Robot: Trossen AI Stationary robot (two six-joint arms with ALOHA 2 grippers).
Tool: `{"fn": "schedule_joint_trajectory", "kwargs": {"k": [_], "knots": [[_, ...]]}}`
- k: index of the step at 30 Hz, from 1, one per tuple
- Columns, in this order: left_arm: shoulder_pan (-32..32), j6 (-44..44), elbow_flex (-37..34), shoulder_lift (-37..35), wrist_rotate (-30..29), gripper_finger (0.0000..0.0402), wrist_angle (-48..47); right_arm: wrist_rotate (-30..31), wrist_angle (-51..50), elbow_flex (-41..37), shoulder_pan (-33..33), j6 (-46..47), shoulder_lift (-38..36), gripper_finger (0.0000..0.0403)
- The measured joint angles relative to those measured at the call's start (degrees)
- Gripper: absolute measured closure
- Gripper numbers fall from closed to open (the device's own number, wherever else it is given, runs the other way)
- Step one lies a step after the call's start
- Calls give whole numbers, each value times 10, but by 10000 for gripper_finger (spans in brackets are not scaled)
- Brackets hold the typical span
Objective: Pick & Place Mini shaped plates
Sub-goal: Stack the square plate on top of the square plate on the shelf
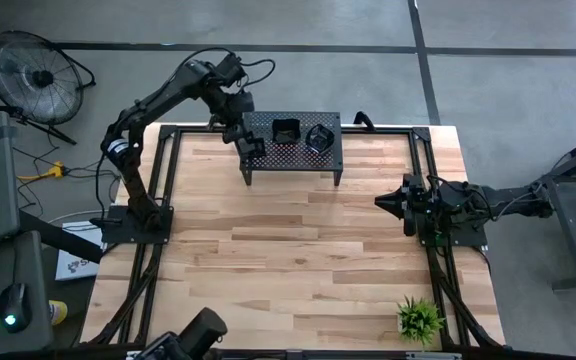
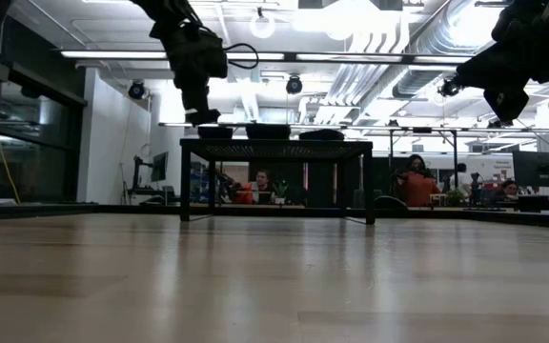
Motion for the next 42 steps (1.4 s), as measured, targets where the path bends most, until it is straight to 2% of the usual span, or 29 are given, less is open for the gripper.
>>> {"fn": "schedule_joint_trajectory", "kwargs": {"k": [8, 13, 18, 23, 26, 31, 42], "knots": [[0, 16, 0, 0, 4, 401, 21, 0, 0, 0, 0, 0, 0, 339], [0, 12, 7, 1, 32, 401, 21, 0, 0, 0, 0, 0, 0, 340], [0, 18, 85, 31, 39, 401, -31, 0, 0, 0, 0, 0, 0, 340], [0, 35, 194, 97, 40, 401, -113, 0, 0, 0, 0, 0, 0, 339], [0, 43, 235, 137, 47, 401, -151, 0, 0, 0, 0, 0, 0, 339], [-3, 31, 235, 153, 66, 401, -150, 0, 0, 0, 0, 0, 0, 340], [-4, 27, 234, 157, 8, 401, -150, -2, 0, 0, 0, 0, 0, 339]]}}
